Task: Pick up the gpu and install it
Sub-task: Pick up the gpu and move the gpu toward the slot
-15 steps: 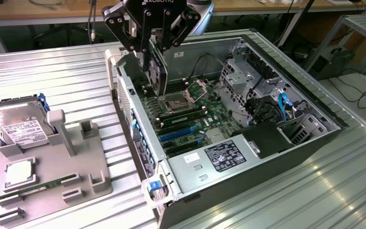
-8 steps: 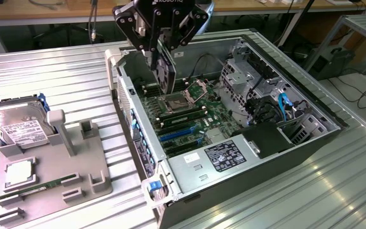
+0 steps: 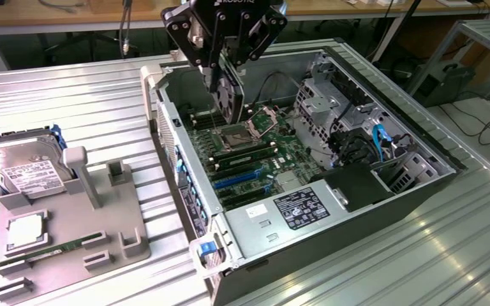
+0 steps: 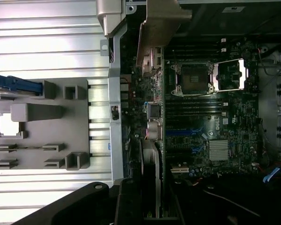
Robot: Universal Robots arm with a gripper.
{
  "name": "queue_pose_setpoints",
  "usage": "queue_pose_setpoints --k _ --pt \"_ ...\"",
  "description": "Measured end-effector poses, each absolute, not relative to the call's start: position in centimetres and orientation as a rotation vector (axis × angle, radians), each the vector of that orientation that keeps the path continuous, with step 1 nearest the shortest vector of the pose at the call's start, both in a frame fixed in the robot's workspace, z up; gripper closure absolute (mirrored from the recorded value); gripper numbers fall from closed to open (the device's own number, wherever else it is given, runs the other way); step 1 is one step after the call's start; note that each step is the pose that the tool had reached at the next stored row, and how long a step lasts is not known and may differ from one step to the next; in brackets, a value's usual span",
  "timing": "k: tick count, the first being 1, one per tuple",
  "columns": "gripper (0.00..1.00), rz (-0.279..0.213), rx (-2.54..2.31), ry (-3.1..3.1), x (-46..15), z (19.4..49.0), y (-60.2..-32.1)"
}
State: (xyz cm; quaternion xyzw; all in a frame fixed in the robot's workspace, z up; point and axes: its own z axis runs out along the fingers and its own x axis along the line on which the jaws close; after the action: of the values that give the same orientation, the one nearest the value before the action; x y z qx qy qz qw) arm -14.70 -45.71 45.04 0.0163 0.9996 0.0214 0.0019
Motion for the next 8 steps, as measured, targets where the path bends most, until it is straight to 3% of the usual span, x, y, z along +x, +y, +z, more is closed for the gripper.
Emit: queue_pose_setpoints --k 8 --pt "0.72 0.067 0.051 3.137 -13.87 45.03 -45.71"
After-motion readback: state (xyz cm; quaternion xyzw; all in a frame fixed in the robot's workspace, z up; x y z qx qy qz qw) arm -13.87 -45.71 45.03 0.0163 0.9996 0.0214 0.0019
